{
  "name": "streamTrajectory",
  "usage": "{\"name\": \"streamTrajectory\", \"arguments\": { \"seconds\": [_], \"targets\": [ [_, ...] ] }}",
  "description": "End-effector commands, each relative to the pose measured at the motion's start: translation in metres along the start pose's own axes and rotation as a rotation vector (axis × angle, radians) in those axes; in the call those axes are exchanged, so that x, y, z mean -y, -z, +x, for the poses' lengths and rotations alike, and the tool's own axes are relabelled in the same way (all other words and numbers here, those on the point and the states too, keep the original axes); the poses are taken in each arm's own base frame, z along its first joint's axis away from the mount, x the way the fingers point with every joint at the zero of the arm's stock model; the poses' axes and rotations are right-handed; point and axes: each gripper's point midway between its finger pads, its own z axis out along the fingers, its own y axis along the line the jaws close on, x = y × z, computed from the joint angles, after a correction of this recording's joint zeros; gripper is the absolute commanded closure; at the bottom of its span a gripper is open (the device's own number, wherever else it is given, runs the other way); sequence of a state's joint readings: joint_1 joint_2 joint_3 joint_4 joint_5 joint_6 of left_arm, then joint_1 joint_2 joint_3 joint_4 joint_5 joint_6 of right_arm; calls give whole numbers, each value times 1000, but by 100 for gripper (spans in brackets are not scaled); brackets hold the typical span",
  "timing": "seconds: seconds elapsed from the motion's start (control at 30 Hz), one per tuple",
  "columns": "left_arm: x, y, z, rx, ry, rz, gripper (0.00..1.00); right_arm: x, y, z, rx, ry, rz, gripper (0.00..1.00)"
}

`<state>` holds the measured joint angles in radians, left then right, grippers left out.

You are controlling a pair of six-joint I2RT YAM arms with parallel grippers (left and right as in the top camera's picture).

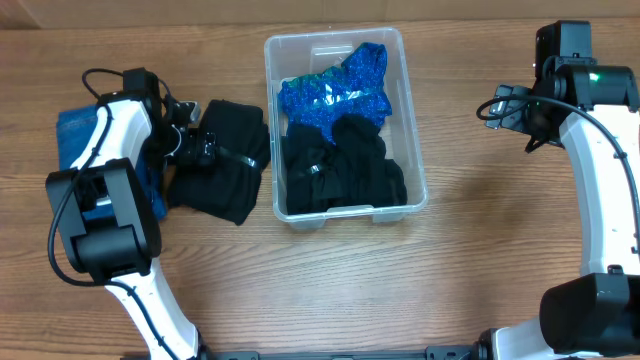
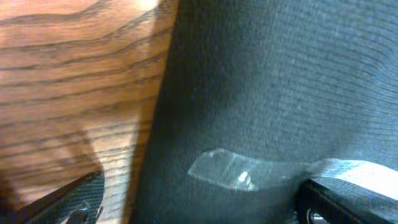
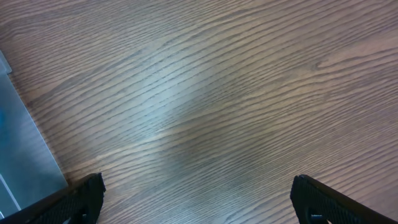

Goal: Pack container
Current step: 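Reach the left gripper to the black taped garment and grasp, then lift the black garment with the left gripper over into the bin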

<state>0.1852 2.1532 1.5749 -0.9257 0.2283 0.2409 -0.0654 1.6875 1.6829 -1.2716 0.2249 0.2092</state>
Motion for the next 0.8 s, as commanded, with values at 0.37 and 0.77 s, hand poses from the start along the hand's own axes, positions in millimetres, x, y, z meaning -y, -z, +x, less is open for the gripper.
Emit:
{"name": "streamTrajectory", "arguments": {
  "seconds": [0.37,0.77],
  "targets": [
    [-2,40,-23,-37,0,-8,96,4,18,-10,61,-18,-6,0],
    [168,278,-80,439,-290,437,96,4,18,-10,61,-18,-6,0]
  ]
}}
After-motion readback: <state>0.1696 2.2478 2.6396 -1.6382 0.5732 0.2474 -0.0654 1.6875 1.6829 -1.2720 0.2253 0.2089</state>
